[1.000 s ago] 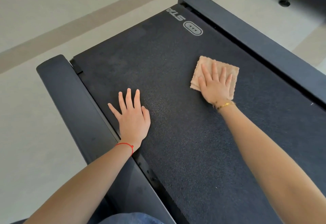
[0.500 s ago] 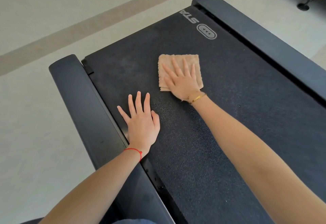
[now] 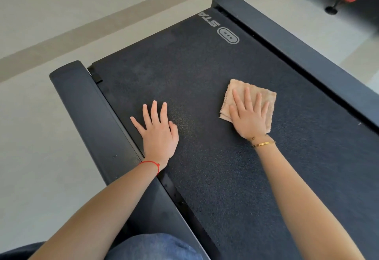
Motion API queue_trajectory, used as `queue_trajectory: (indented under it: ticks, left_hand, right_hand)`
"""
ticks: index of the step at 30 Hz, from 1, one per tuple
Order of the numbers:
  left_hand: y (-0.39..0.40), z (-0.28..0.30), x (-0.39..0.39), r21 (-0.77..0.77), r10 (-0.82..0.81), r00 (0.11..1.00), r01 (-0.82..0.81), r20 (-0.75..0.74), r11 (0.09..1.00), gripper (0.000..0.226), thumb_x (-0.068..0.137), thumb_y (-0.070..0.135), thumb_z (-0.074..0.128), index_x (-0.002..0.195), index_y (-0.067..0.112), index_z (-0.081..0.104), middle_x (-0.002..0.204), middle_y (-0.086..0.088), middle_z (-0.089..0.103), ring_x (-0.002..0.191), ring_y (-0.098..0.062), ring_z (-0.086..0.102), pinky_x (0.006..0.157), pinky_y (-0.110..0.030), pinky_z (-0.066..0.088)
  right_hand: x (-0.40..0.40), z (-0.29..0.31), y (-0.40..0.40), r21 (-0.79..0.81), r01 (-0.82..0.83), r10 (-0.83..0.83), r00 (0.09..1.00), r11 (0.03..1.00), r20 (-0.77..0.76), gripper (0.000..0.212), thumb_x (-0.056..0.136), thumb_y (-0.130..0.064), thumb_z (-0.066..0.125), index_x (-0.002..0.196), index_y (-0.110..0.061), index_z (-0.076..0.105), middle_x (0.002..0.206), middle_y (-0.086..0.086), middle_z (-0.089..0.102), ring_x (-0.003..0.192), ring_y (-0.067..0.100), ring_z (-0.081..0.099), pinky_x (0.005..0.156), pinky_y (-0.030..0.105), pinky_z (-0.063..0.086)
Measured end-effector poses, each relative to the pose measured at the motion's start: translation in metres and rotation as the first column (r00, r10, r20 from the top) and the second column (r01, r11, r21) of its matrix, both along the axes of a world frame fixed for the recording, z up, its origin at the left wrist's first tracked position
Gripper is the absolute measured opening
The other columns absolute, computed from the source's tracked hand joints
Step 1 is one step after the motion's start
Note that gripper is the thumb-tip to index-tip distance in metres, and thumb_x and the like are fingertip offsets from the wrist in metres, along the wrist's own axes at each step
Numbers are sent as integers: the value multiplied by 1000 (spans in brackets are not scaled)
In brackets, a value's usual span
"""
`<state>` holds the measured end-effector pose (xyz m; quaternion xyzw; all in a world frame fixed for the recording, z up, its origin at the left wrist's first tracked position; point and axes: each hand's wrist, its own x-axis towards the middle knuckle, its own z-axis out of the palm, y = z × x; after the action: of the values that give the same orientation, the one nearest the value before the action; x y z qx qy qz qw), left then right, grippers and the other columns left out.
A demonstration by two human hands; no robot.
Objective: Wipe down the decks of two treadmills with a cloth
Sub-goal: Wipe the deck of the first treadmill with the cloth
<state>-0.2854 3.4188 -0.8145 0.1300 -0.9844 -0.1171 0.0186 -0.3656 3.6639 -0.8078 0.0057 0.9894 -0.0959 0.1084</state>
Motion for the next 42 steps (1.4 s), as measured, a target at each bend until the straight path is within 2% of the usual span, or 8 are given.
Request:
queue_trajectory:
  ticks: [7,13,21,23,28,31,37,42]
  left_hand:
    - [1,1,2,-11,-10,1000,10,16,1000,58,100,29,33,156,19,24,164,-10,19,152,-35,7,114,-71,6]
    - [-1,1,3,-1,-27,1000,27,16,1000,57,101,27,33,156,17,24,164,-11,18,152,-36,6,115,-71,3]
    - [-2,0,4,-32,-45,998,47,54,998,58,103,30,31,158,17,18,165,-11,14,152,-37,4,114,-71,4]
    - [-2,-1,4,-37,-45,997,47,59,998,58,103,30,31,158,16,19,164,-13,15,152,-38,5,114,-72,4]
    - [0,0,4,-64,-56,995,61,78,996,57,104,30,29,157,14,19,164,-15,15,151,-39,5,113,-73,7]
    - [-1,-1,5,-56,-56,996,60,76,997,57,104,30,29,157,15,18,164,-14,15,151,-39,5,114,-72,7]
    - [1,-1,6,-40,-50,997,52,64,998,56,104,29,31,157,15,21,164,-14,17,152,-38,7,115,-71,7]
    - [2,2,9,-33,-54,997,56,60,998,55,104,28,31,157,15,22,164,-14,17,152,-37,7,115,-70,7]
  right_hand:
    - [98,5,-31,36,-351,353,935,936,-28,57,102,-55,7,155,-43,-8,166,-5,-14,150,37,-18,120,56,-11]
    - [146,7,4,49,-559,561,827,828,-43,54,104,-54,12,156,-44,-3,166,-9,-7,152,30,-13,122,51,-8]
    - [114,5,-8,41,-35,35,999,999,5,55,104,-50,13,153,-45,-10,165,-6,-13,151,37,-14,120,56,-11]
    - [121,4,-26,34,-27,27,1000,999,12,56,104,-49,13,155,-43,-10,165,-3,-15,150,39,-16,119,59,-11]
    - [173,3,-32,24,-351,352,935,936,-36,54,105,-51,12,157,-42,-1,167,-5,-6,151,36,-12,121,57,-5]
    - [188,3,-8,8,-381,381,924,924,-40,54,104,-54,10,156,-43,5,166,-9,-3,152,31,-11,122,52,-7]
    - [156,7,43,-11,-45,45,999,999,13,54,101,-56,10,152,-50,-7,164,-12,-16,150,30,-19,120,50,-14]
    - [110,7,18,-9,208,-207,977,978,48,55,104,-48,16,155,-45,-6,165,-5,-15,150,37,-17,118,57,-14]
